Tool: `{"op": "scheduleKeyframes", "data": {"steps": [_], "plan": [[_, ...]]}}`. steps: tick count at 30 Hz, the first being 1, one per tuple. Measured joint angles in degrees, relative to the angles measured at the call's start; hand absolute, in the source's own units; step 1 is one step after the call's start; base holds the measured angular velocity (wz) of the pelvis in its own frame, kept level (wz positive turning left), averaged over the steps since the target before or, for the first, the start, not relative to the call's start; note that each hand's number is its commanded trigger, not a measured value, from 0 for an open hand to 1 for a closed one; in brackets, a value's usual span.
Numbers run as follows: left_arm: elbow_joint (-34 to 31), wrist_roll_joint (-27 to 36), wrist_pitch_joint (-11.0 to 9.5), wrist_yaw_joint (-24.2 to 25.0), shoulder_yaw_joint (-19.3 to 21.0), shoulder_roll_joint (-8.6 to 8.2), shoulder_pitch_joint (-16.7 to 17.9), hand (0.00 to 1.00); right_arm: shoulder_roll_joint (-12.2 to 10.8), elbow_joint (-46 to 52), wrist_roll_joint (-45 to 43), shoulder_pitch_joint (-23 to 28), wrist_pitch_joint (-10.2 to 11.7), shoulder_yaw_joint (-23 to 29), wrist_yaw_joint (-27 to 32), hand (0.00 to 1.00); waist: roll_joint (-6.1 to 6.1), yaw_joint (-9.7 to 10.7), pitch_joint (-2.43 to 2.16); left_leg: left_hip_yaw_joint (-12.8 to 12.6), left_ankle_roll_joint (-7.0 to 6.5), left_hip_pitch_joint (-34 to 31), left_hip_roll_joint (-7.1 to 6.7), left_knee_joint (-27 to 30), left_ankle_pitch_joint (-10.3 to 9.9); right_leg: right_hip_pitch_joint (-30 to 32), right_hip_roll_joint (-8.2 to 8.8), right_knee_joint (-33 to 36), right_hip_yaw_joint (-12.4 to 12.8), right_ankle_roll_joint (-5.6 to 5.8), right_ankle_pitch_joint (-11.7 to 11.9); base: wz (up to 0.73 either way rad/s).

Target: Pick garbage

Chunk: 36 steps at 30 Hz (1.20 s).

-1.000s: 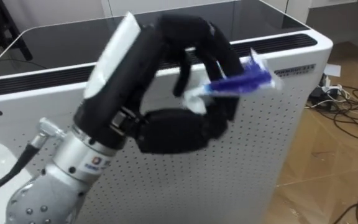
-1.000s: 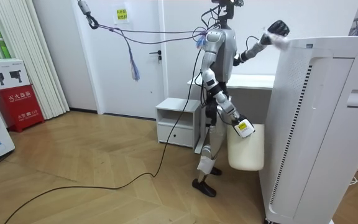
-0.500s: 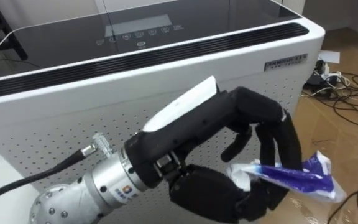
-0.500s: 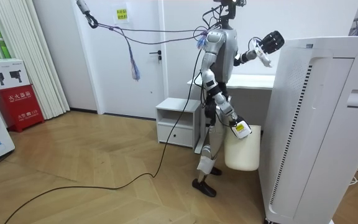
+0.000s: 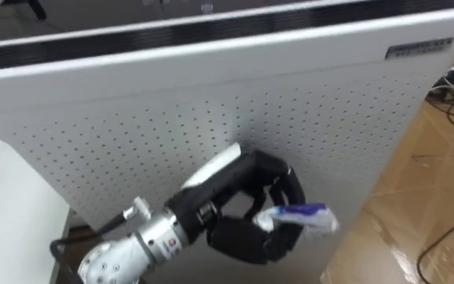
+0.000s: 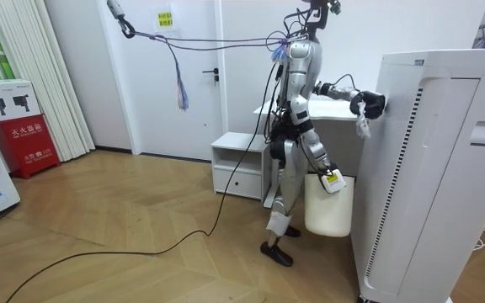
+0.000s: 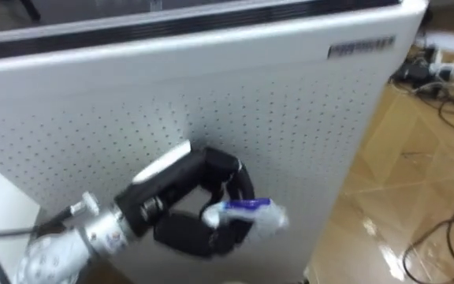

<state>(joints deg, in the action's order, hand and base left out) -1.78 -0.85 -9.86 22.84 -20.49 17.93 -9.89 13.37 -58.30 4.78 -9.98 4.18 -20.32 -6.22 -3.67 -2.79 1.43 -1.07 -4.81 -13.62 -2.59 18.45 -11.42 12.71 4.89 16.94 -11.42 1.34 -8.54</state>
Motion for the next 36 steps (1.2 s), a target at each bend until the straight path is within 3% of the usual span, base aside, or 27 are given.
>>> {"op": "scheduleKeyframes", "data": {"steps": [4, 12, 20, 33, 34, 35, 36], "plan": [[5.38, -1.8, -0.3, -2.73, -0.02, -0.79, 0.99, 1.0, -0.46, -1.85, 2.08, -3.25, 0.28, -1.06, 0.56, 1.0, 1.3, -0.99, 0.68, 0.24, 0.25, -2.54, -0.06, -0.8, 1.25, 2.63, -0.13, -0.01, -0.44, -0.45, 0.65, 0.06], [16.14, -2.33, -0.71, -6.44, -0.03, -2.14, 1.44, 1.0, -1.4, -1.78, 4.71, -4.79, 1.31, -1.0, 2.48, 1.0, 1.73, -1.62, 0.7, 0.13, 0.4, -8.06, 0.12, 0.37, 1.84, 8.11, 0.01, 1.2, -0.69, -0.85, 1.15, 0.03], [18.73, -4.16, -0.71, -7.91, 0.02, -2.5, 1.4, 1.0, -1.58, -1.28, 6.72, -5.19, 1.3, -0.92, 2.46, 1.0, 2.87, -1.17, 0.87, -0.48, 0.13, -11.4, -0.15, 1.63, 2.26, 12.13, 0.73, 3.88, -0.34, -0.86, 1.11, -0.02], [22.96, -4.85, -0.7, -9.79, -0.12, -3.2, 1.4, 1.0, -1.68, -1.23, 6.4, -5.64, 1.27, -0.86, 2.26, 1.0, 2.88, -0.28, 0.87, 0.2, 0.13, -15.15, -0.21, 4.35, 2.32, 15.25, 1.09, 6.21, -1.3, -1.24, 1.05, 0.02], [23.57, -4.84, -0.7, -9.79, -0.19, -3.24, 1.43, 0.65, -1.67, -1.29, 6.4, -5.62, 1.27, -0.86, 2.15, 1.0, 2.88, -0.28, 0.87, 0.17, 0.13, -15.27, -0.2, 4.36, 2.33, 15.42, 1.08, 6.22, -1.24, -1.25, 1.06, 0.0], [23.82, -4.84, -0.68, -9.78, -0.25, -3.28, 1.45, 0.17, -1.63, -1.31, 6.41, -5.61, 1.27, -0.85, 1.97, 1.0, 2.88, -0.24, 0.87, 0.17, 0.13, -15.32, -0.2, 4.36, 2.33, 15.46, 1.08, 6.22, -1.24, -1.26, 1.06, 0.0], [24.21, -4.84, -0.67, -9.75, -0.4, -3.38, 1.47, 0.03, -1.54, -1.31, 6.4, -5.59, 1.27, -0.86, 1.56, 1.0, 2.87, -0.21, 0.87, 0.17, 0.13, -15.36, -0.19, 4.31, 2.33, 15.5, 1.06, 6.18, -1.24, -1.26, 1.06, 0.0]]}}
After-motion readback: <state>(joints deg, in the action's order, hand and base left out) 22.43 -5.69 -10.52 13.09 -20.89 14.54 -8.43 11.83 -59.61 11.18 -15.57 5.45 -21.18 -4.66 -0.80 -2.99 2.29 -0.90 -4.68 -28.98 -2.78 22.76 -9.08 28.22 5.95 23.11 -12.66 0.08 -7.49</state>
